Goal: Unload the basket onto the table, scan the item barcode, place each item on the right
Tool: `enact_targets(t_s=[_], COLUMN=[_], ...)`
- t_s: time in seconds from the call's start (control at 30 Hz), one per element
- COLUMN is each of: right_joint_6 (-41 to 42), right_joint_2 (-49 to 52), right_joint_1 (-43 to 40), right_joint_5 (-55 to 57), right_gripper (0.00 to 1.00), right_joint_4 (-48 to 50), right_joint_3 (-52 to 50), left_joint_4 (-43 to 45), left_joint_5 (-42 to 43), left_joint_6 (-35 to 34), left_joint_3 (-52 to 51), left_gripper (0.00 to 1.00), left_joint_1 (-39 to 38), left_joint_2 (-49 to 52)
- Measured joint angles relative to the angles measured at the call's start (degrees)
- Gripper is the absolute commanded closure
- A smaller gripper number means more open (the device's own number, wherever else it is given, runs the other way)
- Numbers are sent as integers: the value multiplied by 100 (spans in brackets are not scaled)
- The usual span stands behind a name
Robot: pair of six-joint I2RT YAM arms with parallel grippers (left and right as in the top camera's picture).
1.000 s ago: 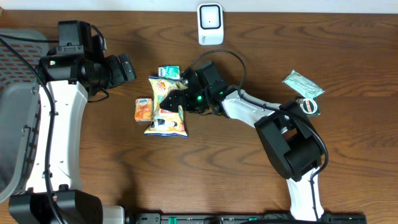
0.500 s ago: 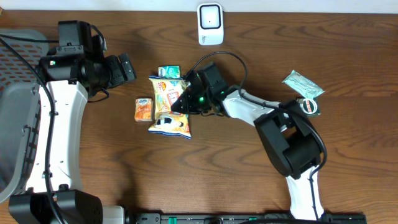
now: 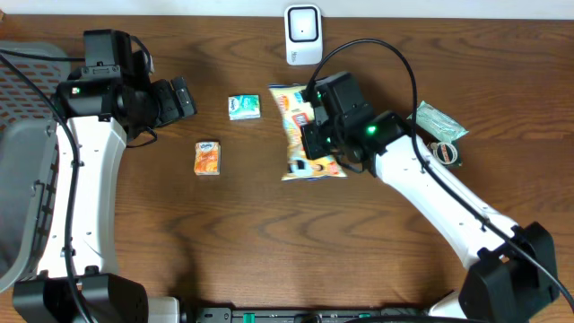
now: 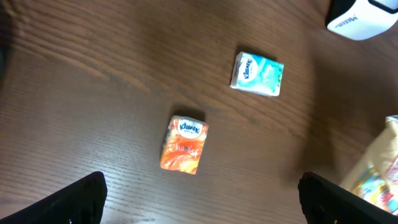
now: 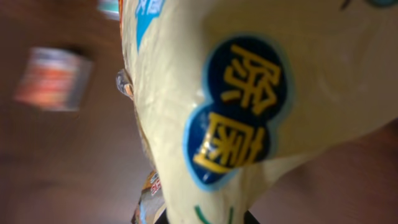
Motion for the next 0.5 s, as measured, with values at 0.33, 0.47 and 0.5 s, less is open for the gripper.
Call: enact_targets(t_s=[0.33, 0.47, 0.5], right_joint_6=[-1141, -1812, -1956], right_joint_2=[551, 1480, 1622], right_joint_1=[240, 354, 431], right_joint_5=[4356, 4699, 4743], right_gripper=[99, 75, 63], right_joint_4=[-17, 24, 20], right_joint_3=[-11, -11, -11], left_joint_4=[-2, 0, 0], left_joint_5=[0, -2, -2], left_joint_6=[0, 0, 0], left_joint_3=[0, 0, 0], left_gripper=[2, 2, 2], left_joint_1=[0, 0, 0], left_joint_2=[0, 0, 0])
